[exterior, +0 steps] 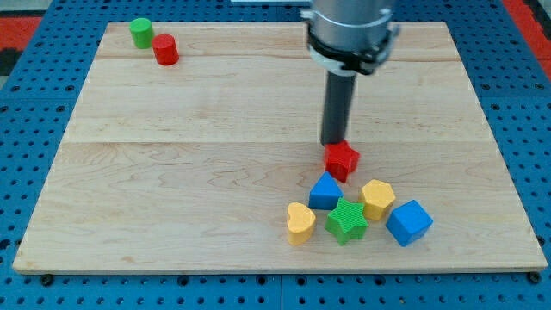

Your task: Move the green circle above the red star

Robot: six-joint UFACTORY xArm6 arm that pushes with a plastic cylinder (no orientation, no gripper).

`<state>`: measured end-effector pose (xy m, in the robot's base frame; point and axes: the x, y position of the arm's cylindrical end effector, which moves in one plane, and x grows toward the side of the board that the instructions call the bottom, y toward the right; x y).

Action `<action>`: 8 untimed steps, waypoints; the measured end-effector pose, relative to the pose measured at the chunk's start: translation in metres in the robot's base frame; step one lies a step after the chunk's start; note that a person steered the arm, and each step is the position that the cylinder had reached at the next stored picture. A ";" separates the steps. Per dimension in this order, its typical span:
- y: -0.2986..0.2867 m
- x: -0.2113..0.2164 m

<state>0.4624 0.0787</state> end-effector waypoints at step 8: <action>-0.234 -0.222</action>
<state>0.2403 -0.1549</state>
